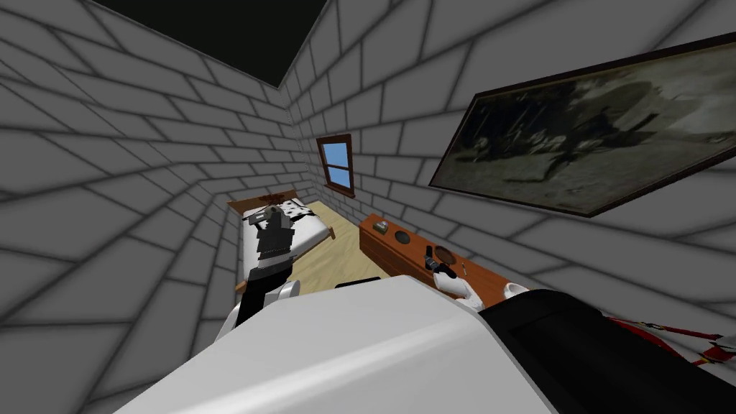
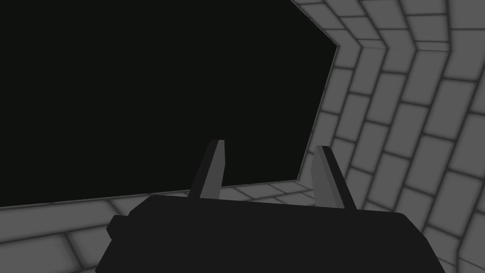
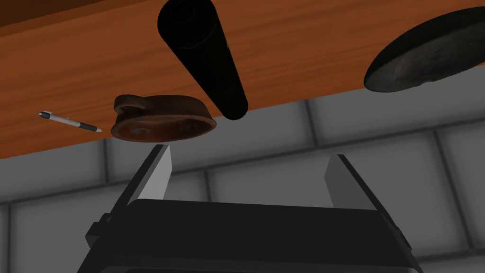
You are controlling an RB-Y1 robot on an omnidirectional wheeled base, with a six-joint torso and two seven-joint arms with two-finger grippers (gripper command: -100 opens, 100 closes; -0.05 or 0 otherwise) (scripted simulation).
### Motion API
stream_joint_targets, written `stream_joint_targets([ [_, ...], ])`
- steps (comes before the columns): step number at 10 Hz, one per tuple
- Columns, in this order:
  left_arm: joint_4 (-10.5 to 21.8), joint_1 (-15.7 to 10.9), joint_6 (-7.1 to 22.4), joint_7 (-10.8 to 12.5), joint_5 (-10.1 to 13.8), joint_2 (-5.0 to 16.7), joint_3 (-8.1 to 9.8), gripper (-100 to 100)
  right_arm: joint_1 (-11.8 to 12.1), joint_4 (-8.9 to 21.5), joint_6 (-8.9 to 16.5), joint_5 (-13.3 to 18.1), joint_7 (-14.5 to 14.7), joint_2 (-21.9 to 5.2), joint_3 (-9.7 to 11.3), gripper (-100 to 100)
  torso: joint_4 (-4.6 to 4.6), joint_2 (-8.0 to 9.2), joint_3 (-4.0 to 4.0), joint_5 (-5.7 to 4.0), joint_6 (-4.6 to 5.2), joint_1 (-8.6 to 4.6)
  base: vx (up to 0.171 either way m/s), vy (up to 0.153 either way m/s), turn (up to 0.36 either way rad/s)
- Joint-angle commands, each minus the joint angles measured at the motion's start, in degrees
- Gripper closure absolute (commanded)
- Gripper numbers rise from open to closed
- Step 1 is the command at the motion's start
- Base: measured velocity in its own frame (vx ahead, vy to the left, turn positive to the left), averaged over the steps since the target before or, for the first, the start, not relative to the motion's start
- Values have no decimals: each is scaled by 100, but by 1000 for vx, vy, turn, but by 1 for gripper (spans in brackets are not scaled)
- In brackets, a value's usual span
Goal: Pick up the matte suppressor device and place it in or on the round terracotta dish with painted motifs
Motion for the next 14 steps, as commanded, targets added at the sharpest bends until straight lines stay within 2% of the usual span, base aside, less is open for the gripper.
stream_joint_targets([
  [1,0,0,0,0,0,0,0,0,33,286,286,-212,233,-153,-152,-100,0,0,0,0,0,0,39,-43,322],
  [2,0,-1,0,0,0,0,0,0,33,427,345,-212,233,-153,-152,-100,0,-6,-3,0,-4,-8,39,-45,251],
  [3,0,0,0,0,0,0,0,0,36,628,534,-327,432,-210,-299,-100,-1,-5,-3,-1,1,-4,48,-58,344],
  [5,0,1,0,0,0,0,0,0,36,748,631,-327,432,-210,-299,-100,-2,-8,-5,-2,1,-6,24,-33,95],
  [6,0,1,0,0,0,0,0,0,43,939,912,-445,625,-267,-445,-100,-1,0,0,1,5,5,22,-21,342],
  [7,0,-1,0,0,0,0,0,0,43,1090,912,-445,625,-267,-445,-100,1,-2,-1,2,-5,3,28,-44,211],
  [8,0,1,0,0,0,0,1,0,43,1090,912,-445,625,-267,-445,-100,-1,-4,-2,0,2,-1,16,-27,-24],
  [9,0,1,0,0,0,0,1,0,53,1325,1185,-564,809,-324,-589,-100,-1,0,-1,1,6,4,28,-38,326],
  [10,0,0,0,0,0,0,0,0,53,1411,1185,-564,809,-324,-589,-100,0,-4,-2,1,-4,-1,33,-57,185],
  [11,0,1,0,0,0,0,1,0,65,1629,1447,-684,985,-379,-729,-100,-1,-6,-4,-1,3,-6,42,-60,323],
  [12,0,0,0,0,0,0,0,0,65,1722,1449,-684,985,-379,-729,-100,-1,-9,-5,-1,-2,-9,38,-68,153],
  [13,0,1,0,0,0,1,1,0,79,2007,1654,-803,1151,-432,-865,-100,-2,-10,-6,-2,4,-11,35,-79,256],
  [14,0,0,0,0,0,1,1,0,79,2020,1702,-803,1151,-432,-865,-100,-2,-10,-6,-3,-1,-15,37,-68,174],
])
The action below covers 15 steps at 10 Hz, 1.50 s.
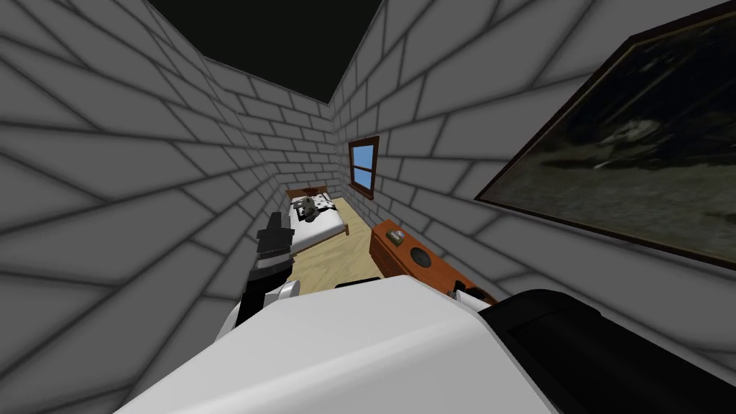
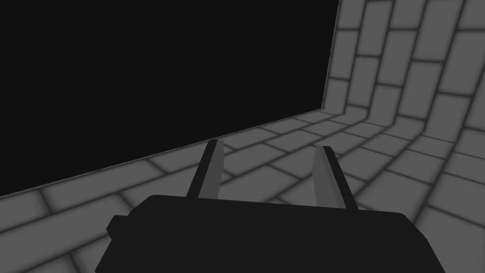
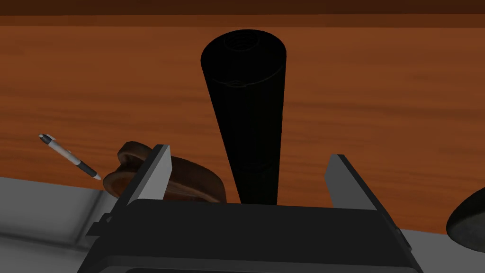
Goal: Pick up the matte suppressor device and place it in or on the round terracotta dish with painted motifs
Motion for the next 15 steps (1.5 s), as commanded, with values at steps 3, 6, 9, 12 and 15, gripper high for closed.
stream_joint_targets([
  [3,0,0,0,0,0,0,0,0,9,597,494,-221,321,-92,-268,-100,-1,-5,-3,0,0,2,43,-70,217],
  [6,0,-1,0,0,0,0,0,0,26,894,703,-327,455,-141,-383,-100,1,1,1,1,-5,4,21,-61,186],
  [9,0,0,0,0,0,0,0,0,59,1320,1065,-517,682,-230,-584,-100,0,0,0,-1,-2,-9,27,-85,200],
  [12,0,0,0,0,0,0,0,0,85,1644,1342,-668,855,-300,-739,-100,0,-1,-1,4,-2,17,24,-43,135],
  [15,0,1,0,0,0,0,1,0,102,1855,1524,-772,967,-341,-842,-100,-1,-3,-2,0,3,5,22,-66,108],
])
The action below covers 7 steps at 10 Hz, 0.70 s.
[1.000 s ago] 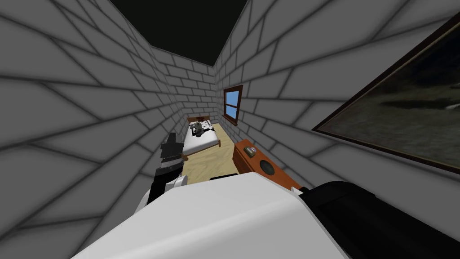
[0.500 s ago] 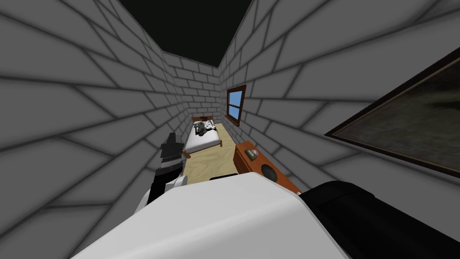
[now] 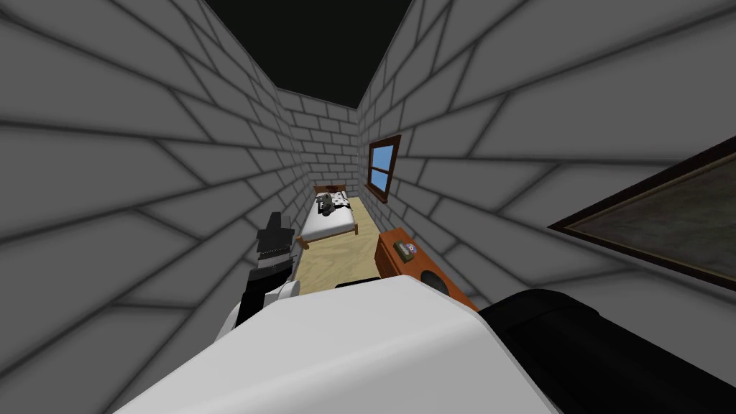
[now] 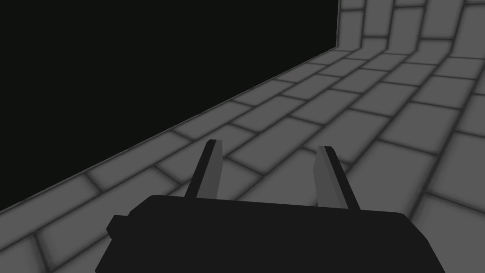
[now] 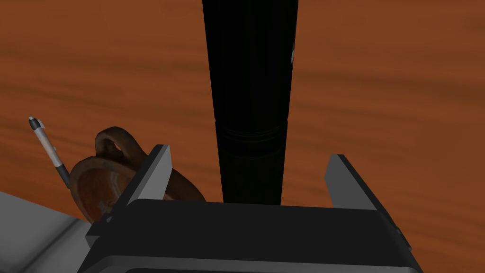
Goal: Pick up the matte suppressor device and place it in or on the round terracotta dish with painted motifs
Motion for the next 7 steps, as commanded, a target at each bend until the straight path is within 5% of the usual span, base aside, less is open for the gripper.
stream_joint_targets([
  [1,0,0,0,0,0,0,0,0,-9,172,119,-61,66,-24,-62,-100,0,0,0,0,0,0,6,-39,112],
  [2,0,0,0,0,0,0,0,0,10,54,103,-32,17,-8,-37,-100,0,1,1,0,0,1,2,-20,22],
  [3,0,0,0,0,0,0,0,0,8,66,119,-36,25,-10,-41,0,1,3,2,1,2,8,0,0,0],
  [4,0,0,0,0,0,0,0,0,-89,165,-62,40,-133,98,95,-100,1,4,2,3,2,14,-52,-38,9],
  [7,0,-1,0,0,0,0,0,0,-130,222,-171,76,-193,163,165,-100,7,31,18,-2,2,-6,-60,-53,9],
])
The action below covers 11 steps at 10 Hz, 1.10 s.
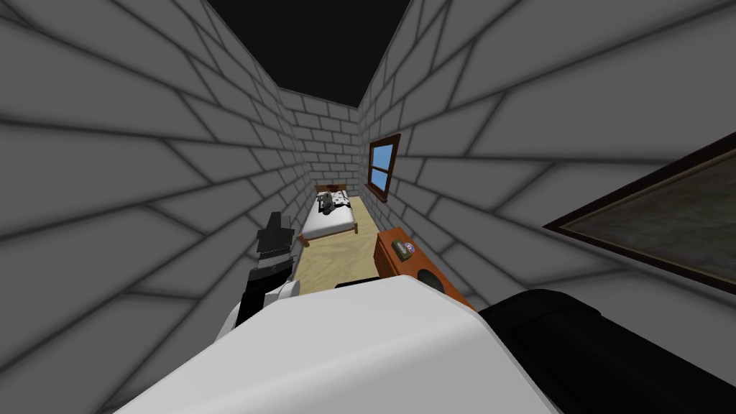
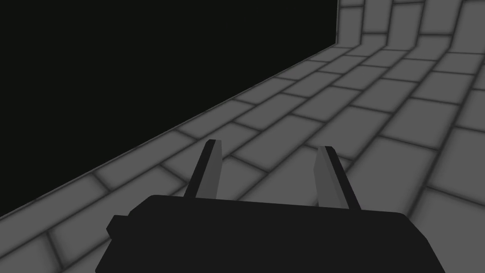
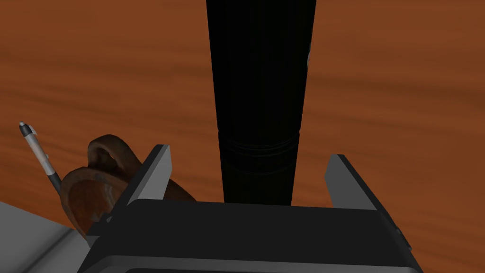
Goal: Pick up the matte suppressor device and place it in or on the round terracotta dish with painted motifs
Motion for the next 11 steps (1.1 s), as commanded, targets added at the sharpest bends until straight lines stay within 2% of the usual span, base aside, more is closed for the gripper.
stream_joint_targets([
  [1,0,0,0,0,0,0,0,0,0,0,0,0,0,0,0,100,0,0,0,0,0,0,-5,-5,2],
  [5,0,0,0,0,0,0,0,0,-1,1,1,1,7,-2,2,100,-3,-14,-8,3,3,12,0,0,0],
  [6,0,0,0,0,0,0,0,0,-1,1,1,1,6,-2,1,0,-3,-14,-8,2,2,11,0,0,0],
  [7,0,0,0,0,0,0,0,0,76,-83,186,-72,149,-118,-131,100,-3,-14,-8,2,2,11,60,28,-18],
  [8,0,1,0,0,0,0,0,0,115,-123,257,-103,212,-161,-186,100,-6,-32,-18,8,1,20,85,69,-12],
  [9,0,1,0,0,0,-1,-1,0,90,-102,187,-71,144,-120,-140,100,-9,-43,-25,9,1,37,35,35,-7],
  [10,-1,1,0,0,0,0,0,0,94,-109,204,-76,161,-124,-149,0,-8,-34,-20,8,1,30,6,6,1],
  [11,0,1,0,0,0,0,0,0,133,-159,224,19,117,-300,-232,100,-7,-24,-15,7,2,21,-46,74,169],
])
